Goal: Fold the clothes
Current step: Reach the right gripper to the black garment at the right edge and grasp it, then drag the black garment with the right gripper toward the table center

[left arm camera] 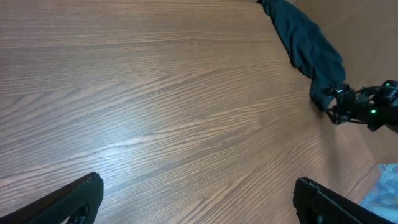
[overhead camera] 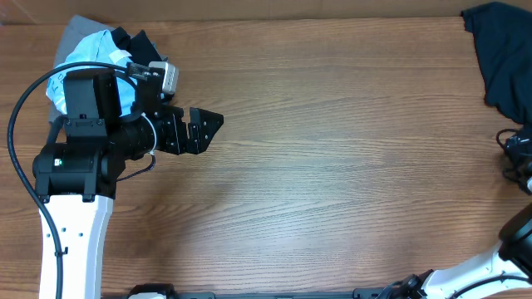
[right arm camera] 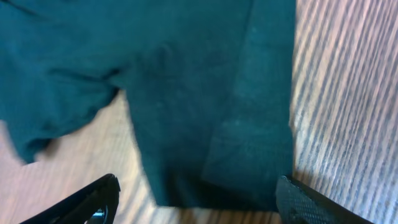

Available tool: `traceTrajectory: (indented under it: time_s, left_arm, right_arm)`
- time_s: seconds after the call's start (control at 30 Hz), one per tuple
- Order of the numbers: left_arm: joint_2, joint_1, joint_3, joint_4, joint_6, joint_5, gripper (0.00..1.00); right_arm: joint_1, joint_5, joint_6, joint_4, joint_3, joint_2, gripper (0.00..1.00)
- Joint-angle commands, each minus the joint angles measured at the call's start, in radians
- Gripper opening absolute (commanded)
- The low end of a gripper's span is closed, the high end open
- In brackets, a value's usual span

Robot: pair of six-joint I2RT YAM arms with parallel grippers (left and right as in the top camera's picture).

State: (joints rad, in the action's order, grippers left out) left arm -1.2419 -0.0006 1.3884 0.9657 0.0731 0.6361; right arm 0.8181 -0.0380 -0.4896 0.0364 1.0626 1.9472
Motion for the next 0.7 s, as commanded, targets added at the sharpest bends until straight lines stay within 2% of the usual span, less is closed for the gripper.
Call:
traceTrajectory:
  time_s: [0.0, 0.07, 0.1, 0.17, 0.2, 0.3, 0.37, 0.47, 0.67]
  left_arm:
    - [0.000, -0.006, 0.028, -0.002, 0.010, 0.011, 1.00]
    - [0.000, -0.006, 0.028, 0.000, 0.010, 0.011, 1.00]
    - [0.000, -0.006, 0.028, 0.003, 0.010, 0.011, 1.00]
    - [0.000, -0.006, 0.028, 0.007, 0.010, 0.011, 1.00]
    - [0.000, -0.006, 0.028, 0.007, 0.010, 0.011, 1.00]
    - [0.000, -0.006, 0.028, 0.005, 0.010, 0.011, 1.00]
    - [0.000, -0.006, 0.028, 0.005, 0.010, 0.011, 0.99]
    - [0.000, -0.006, 0.028, 0.005, 0.010, 0.011, 0.90]
    - [0.000, -0.006, 0.028, 0.002, 0.009, 0.011, 0.87]
  right_arm:
    - [0.000, 0.044, -0.001, -0.020, 0.019, 0.044, 0.84]
    - [0.000, 0.037, -0.001, -0.021, 0.019, 0.059, 0.81]
    - [0.000, 0.037, -0.001, -0.015, 0.019, 0.066, 0.75]
    - [0.000, 0.035, -0.001, -0.003, 0.019, 0.071, 0.50]
    - [0.000, 0.020, -0.001, 0.003, 0.019, 0.071, 0.42]
    - [0.000, -0.114, -0.001, 0.017, 0.020, 0.063, 0.04]
    - [0.000, -0.251, -0.007, 0.039, 0.020, 0.044, 0.04]
    - [-0.021, -0.455, -0.012, 0.081, 0.020, -0.021, 0.04]
    - [-0.175, -0.611, 0.109, 0.224, 0.020, -0.252, 0.04]
